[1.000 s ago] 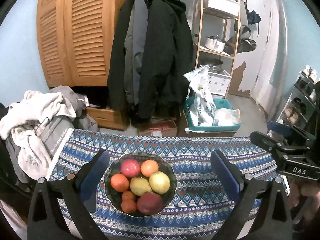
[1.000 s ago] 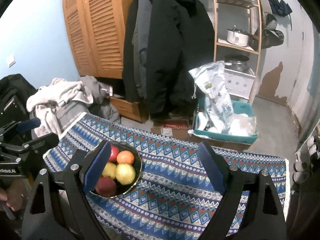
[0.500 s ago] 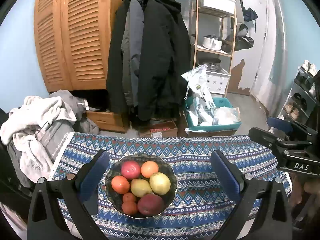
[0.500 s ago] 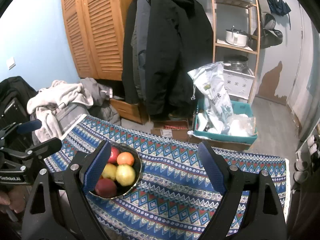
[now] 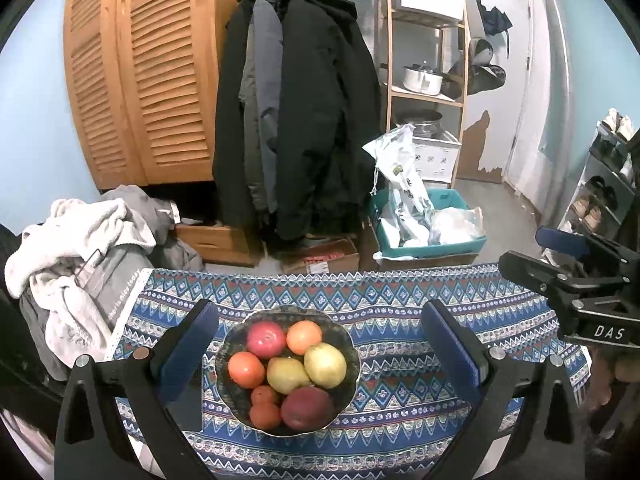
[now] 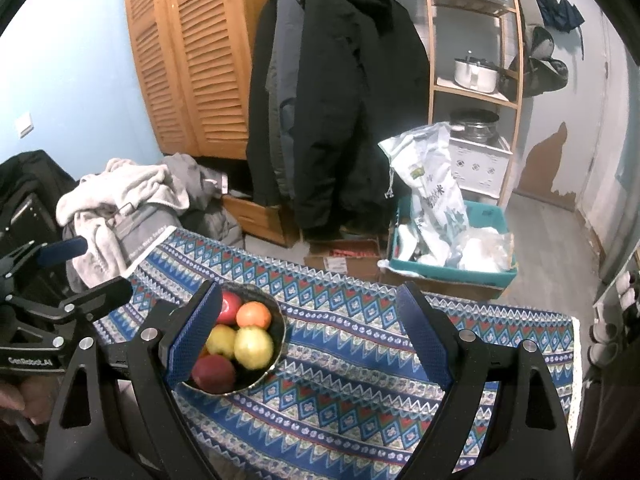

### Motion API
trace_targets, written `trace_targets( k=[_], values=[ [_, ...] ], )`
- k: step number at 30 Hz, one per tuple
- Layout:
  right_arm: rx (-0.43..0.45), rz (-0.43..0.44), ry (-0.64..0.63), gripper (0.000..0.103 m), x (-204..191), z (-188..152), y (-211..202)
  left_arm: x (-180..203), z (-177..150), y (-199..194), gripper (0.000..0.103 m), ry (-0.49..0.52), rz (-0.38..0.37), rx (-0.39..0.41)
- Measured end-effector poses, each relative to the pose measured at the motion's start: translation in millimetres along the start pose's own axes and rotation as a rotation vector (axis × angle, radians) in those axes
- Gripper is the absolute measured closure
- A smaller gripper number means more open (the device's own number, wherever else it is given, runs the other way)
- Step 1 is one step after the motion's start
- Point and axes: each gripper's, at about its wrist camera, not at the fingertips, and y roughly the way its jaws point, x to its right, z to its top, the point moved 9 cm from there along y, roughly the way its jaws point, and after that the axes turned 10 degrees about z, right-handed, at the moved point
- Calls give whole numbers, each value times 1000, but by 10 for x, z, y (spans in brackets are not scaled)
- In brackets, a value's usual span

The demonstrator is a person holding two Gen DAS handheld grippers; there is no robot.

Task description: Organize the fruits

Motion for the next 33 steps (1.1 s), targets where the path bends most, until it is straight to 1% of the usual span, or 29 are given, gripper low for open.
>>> trace_targets(
  k=[13, 21, 33],
  values=[
    [-2, 2, 6, 16, 22, -11, 14, 47, 2, -22, 1, 13, -11, 3],
    [-1, 1, 6, 16, 19, -9, 17, 42, 12, -34, 1, 4, -1, 5],
    [-3, 1, 7, 16, 20, -9, 15, 17, -29, -13, 1, 3, 11, -17]
  ],
)
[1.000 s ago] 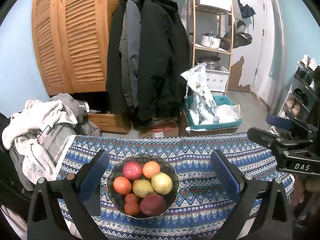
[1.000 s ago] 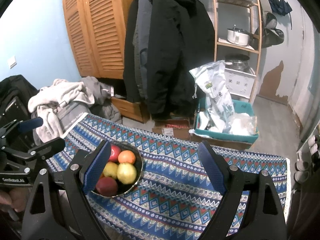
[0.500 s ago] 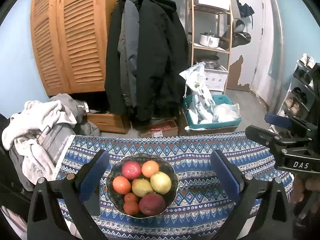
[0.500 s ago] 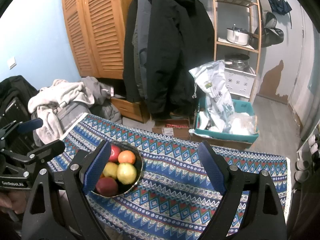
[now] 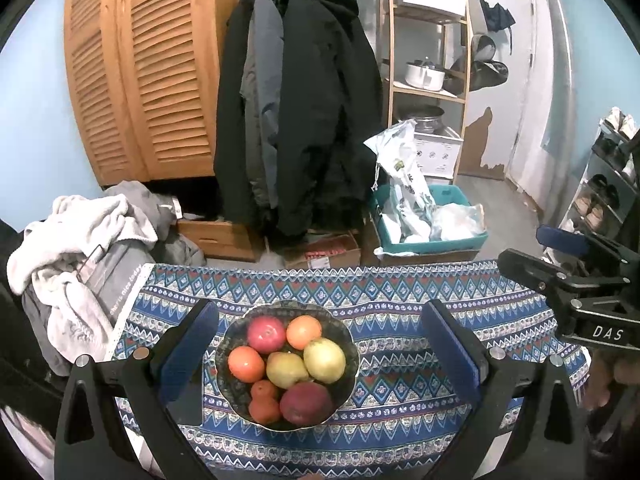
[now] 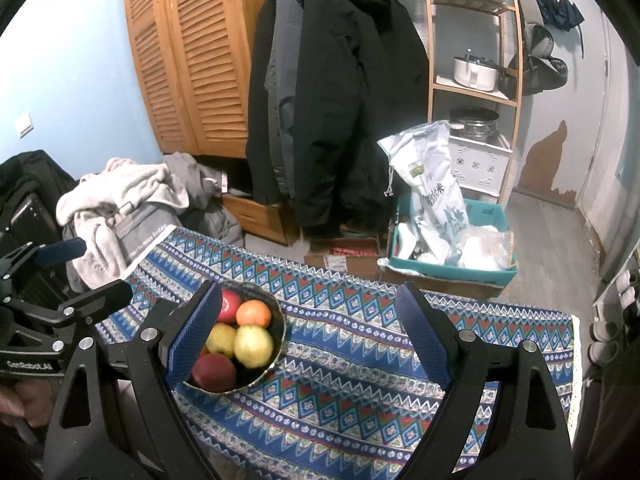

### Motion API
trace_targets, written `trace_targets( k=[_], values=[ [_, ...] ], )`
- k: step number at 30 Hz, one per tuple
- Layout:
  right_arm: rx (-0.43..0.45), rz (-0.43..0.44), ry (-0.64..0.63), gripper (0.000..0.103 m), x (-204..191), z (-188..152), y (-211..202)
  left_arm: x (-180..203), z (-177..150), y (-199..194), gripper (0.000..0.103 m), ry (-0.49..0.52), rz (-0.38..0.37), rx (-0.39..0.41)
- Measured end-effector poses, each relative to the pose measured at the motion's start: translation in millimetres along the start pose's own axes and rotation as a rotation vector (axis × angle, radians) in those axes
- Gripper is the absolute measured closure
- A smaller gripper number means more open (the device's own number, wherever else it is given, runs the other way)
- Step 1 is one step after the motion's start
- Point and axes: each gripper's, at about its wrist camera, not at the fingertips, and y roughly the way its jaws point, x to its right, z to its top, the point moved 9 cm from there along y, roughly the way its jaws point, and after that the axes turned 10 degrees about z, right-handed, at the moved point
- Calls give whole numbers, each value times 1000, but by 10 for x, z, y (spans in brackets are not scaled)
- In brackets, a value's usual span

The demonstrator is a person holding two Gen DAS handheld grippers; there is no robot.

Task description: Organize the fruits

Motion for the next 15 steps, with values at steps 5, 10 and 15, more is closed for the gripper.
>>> trace_targets(
  k=[5, 10, 15],
  values=[
    [-6, -6, 4, 16, 14, -19, 10, 3, 9, 0, 1, -8, -1, 0],
    [-6, -5, 4, 15, 15, -26, 6, 8, -6, 18, 1, -23, -11, -15],
    [-10, -3, 4, 15, -3, -40, 11, 15, -31, 44, 1, -18, 0, -24]
  ],
)
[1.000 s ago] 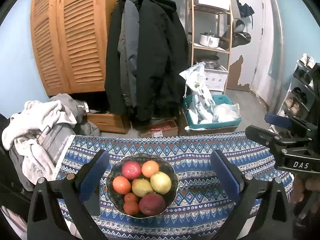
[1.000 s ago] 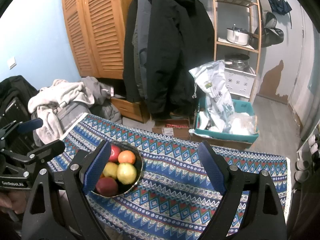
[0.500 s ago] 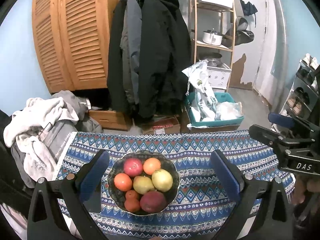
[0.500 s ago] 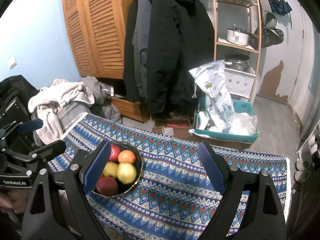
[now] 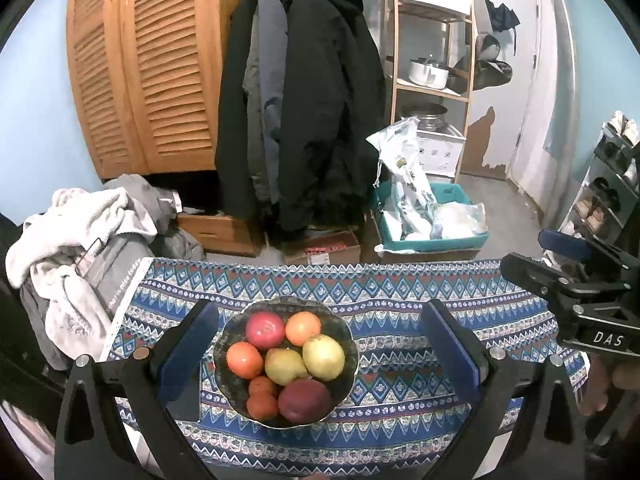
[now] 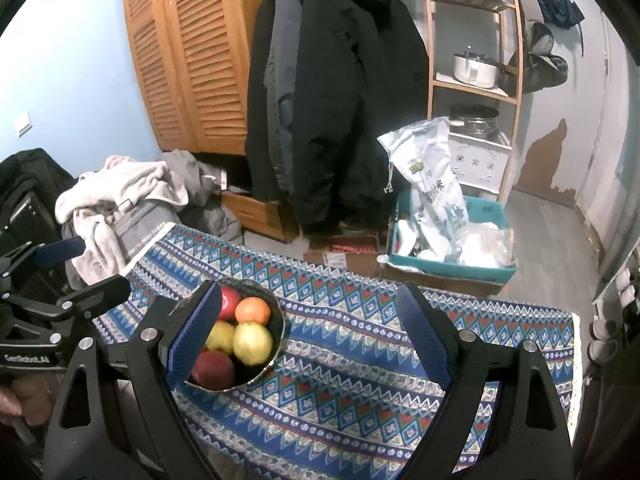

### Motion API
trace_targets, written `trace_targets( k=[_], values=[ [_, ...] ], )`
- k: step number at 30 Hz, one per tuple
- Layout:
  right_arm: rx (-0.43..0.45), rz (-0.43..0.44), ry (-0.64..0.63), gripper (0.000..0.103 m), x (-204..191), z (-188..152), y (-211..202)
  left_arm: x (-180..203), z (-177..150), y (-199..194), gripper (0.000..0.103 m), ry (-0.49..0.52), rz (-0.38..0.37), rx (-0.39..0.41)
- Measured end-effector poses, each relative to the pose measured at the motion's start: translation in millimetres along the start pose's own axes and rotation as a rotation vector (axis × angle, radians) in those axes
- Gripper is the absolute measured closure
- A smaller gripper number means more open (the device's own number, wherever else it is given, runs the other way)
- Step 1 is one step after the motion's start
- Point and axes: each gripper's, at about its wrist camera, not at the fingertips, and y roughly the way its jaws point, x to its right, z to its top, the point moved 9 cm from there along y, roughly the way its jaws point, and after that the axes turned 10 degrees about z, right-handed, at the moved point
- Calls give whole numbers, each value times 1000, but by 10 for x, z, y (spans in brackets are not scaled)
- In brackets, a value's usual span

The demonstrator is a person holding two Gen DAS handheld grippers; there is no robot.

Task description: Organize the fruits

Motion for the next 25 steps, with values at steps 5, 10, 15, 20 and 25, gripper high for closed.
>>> trace_targets(
  k=[5, 10, 15, 20, 25],
  values=[
    [2, 0, 1, 15, -1, 1, 2, 5, 7, -9, 1, 1, -1, 3],
    [1, -1, 2, 15, 2, 1, 3, -1, -7, 12, 1, 2, 7, -8],
    [-5, -2, 1, 15, -10, -13, 13, 11, -19, 33, 1, 6, 14, -15],
    [-4, -2, 1, 15, -31, -16, 16, 10, -21, 38, 1, -6, 13, -16],
    [-6, -1, 2, 15, -18, -15, 13, 8, -29, 44, 1, -7, 17, -18]
  ],
)
